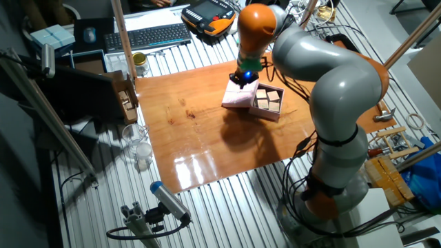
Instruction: Slide the outer casing onto the gift box
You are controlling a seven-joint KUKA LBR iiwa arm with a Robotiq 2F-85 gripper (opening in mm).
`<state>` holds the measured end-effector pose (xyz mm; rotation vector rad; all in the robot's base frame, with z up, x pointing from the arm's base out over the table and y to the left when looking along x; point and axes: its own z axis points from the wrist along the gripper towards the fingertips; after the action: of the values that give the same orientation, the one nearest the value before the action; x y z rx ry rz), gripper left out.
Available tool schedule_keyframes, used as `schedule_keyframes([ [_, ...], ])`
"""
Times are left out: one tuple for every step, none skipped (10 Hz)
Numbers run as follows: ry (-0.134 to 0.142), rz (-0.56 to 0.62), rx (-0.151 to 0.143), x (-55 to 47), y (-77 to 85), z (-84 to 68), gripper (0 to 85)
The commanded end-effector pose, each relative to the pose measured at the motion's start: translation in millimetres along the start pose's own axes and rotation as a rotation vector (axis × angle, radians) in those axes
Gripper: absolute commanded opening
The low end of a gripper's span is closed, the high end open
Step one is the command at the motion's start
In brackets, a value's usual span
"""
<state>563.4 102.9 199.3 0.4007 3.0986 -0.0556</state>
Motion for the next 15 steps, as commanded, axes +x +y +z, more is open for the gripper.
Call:
schedule_keyframes([
  [-0.010,0.006,0.011,4.7,2.8,4.4,0.0],
  [-0.002,0.009,0.005,7.7,4.7,6.7,0.0],
  [0.005,0.009,-0.003,7.4,4.7,9.9,0.0],
  [0.002,0.008,-0.006,6.1,4.3,16.1,0.0],
  [-0.006,0.009,-0.004,4.8,3.7,21.8,0.0],
  [-0.008,0.012,0.002,3.4,2.8,23.8,0.0],
  [-0.007,0.020,0.012,3.6,3.1,23.8,0.0],
  [0.000,0.026,0.026,4.0,3.6,23.4,0.0],
  [0.010,0.032,0.034,4.8,4.0,23.9,0.0],
  [0.010,0.032,0.047,6.7,4.9,24.6,0.0],
  [0.014,0.035,0.032,6.4,5.0,24.2,0.0],
  [0.013,0.040,0.041,6.3,5.0,24.0,0.0],
  [0.015,0.044,0.050,6.1,4.6,24.9,0.0],
  [0.021,0.045,0.045,6.4,4.8,25.1,0.0],
  [0.028,0.046,0.028,6.4,5.0,25.1,0.0],
])
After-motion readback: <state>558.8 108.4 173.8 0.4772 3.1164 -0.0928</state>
